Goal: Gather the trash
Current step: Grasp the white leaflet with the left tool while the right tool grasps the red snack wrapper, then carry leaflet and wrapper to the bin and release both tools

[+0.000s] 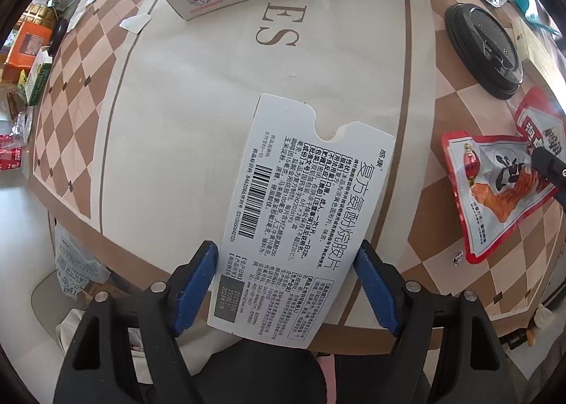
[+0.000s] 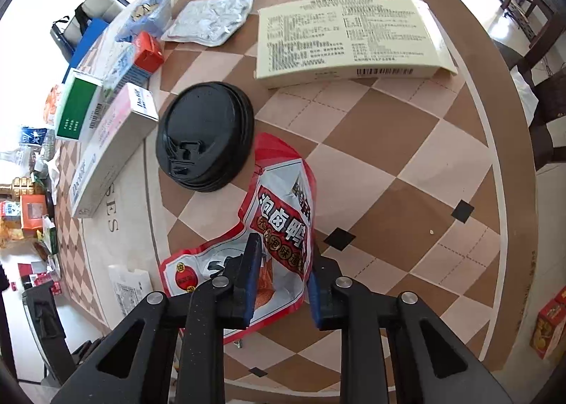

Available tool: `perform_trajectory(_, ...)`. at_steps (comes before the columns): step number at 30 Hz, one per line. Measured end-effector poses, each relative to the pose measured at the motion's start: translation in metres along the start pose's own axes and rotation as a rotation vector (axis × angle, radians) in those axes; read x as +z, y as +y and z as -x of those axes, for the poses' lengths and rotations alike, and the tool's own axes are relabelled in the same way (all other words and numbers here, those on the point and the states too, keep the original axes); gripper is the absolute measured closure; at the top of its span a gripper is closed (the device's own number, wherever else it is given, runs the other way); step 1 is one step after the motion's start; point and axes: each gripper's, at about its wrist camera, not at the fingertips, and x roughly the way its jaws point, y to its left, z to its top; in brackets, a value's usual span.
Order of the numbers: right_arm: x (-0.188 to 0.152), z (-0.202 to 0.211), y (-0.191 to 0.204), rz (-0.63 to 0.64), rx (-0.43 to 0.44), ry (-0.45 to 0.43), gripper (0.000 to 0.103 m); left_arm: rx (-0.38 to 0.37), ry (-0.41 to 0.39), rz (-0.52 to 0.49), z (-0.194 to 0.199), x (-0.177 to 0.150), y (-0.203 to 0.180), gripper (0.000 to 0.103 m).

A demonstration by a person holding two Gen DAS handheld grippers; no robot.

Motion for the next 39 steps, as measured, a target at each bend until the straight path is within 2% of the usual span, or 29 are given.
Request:
perform_trajectory(2, 0.0, 0.013, -0.01, 0.012, 0.02, -0.03, 0.088, 0.003, -0.013, 0.003, 0.006, -0.005, 0.0, 0.026)
perform_trajectory(5, 0.002, 0.032, -0.022, 0.022, 0.051, -0.055, 0.093, -0.003, -0.033, 0.011, 0.019, -0.014, 0.001, 0.026)
perform_trajectory(12, -0.014, 0.062, -0.04, -0.006, 0.072, -0.103, 0.094, -0.024, -0.115, -0.004, 0.046, -0.031, 0.012, 0.027)
perform_trajectory(18, -0.045, 0.092, -0.057, -0.062, 0.09, -0.155, 0.094, -0.058, -0.183, -0.05, 0.066, -0.061, 0.023, 0.027)
perform_trajectory(24, -0.102, 0.118, -0.065, -0.093, 0.111, -0.191, 0.094, -0.128, -0.218, -0.058, 0.069, -0.111, 0.037, 0.026)
perform_trajectory(29, -0.173, 0.132, -0.072, -0.098, 0.115, -0.177, 0.094, -0.209, -0.179, -0.042, 0.058, -0.164, 0.051, 0.026)
perform_trajectory(33, -0.23, 0.123, -0.084, -0.111, 0.104, -0.118, 0.094, -0.251, -0.088, -0.022, 0.018, -0.195, 0.057, 0.027)
perform_trajectory(35, -0.254, 0.104, -0.092, -0.119, 0.087, -0.068, 0.094, -0.271, -0.035, -0.005, -0.013, -0.201, 0.058, 0.027)
perform_trajectory(39, -0.286, 0.038, -0.113, -0.147, 0.035, 0.025, 0.094, -0.302, 0.073, 0.044, -0.092, -0.196, 0.055, 0.027)
